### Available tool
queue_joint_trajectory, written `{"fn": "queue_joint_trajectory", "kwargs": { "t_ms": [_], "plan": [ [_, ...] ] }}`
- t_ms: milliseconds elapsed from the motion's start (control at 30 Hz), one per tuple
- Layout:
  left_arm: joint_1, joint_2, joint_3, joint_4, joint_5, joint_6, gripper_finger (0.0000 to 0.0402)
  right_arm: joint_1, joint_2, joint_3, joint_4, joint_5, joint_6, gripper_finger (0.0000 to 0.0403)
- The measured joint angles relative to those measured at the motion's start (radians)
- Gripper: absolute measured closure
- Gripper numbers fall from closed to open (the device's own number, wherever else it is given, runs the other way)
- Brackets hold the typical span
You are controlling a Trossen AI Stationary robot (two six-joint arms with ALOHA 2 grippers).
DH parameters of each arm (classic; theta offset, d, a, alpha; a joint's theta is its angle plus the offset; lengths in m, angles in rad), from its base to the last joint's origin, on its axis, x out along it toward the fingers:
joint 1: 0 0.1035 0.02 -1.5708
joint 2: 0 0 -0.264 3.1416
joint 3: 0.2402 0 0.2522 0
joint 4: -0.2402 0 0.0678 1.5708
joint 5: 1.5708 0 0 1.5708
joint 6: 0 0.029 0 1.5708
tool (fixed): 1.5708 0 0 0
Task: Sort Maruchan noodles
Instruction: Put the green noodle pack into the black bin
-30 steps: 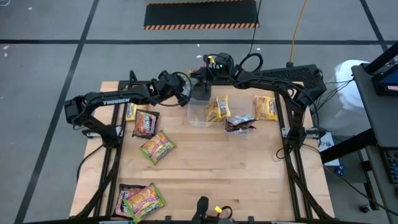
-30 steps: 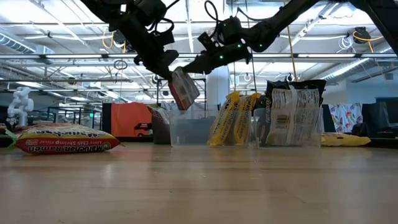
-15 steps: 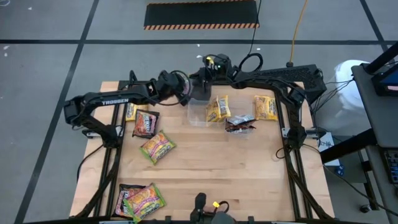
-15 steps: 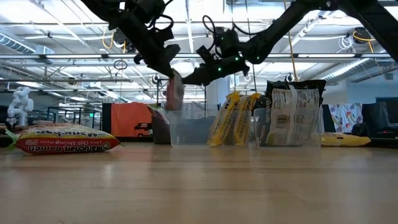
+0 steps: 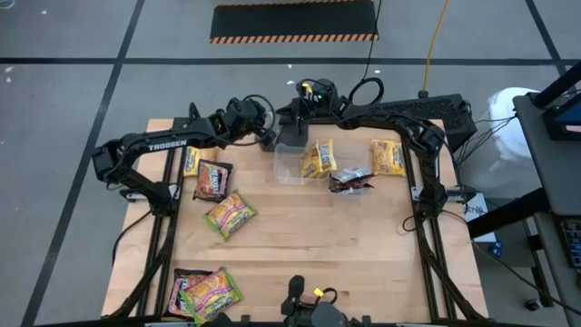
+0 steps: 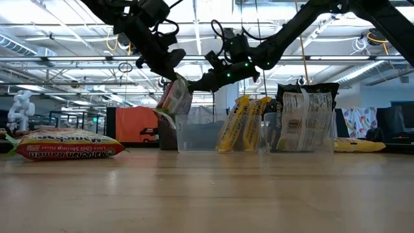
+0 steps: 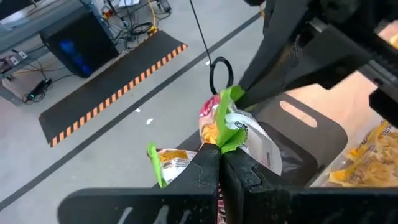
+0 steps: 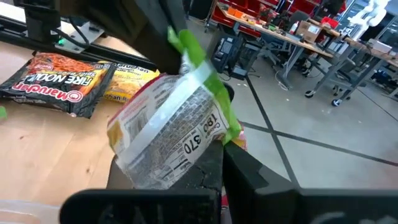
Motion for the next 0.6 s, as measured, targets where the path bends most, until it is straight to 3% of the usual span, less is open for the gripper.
{"fn": "queue_joint_trajectory", "kwargs": {
  "t_ms": [600],
  "plan": [
    [-0.002, 0.112, 0.0, 0.064, 0.065, -0.002, 0.0401, -0.016, 0.0, 0.0, 0.008, 0.003, -0.004, 0.0403]
  ]
}}
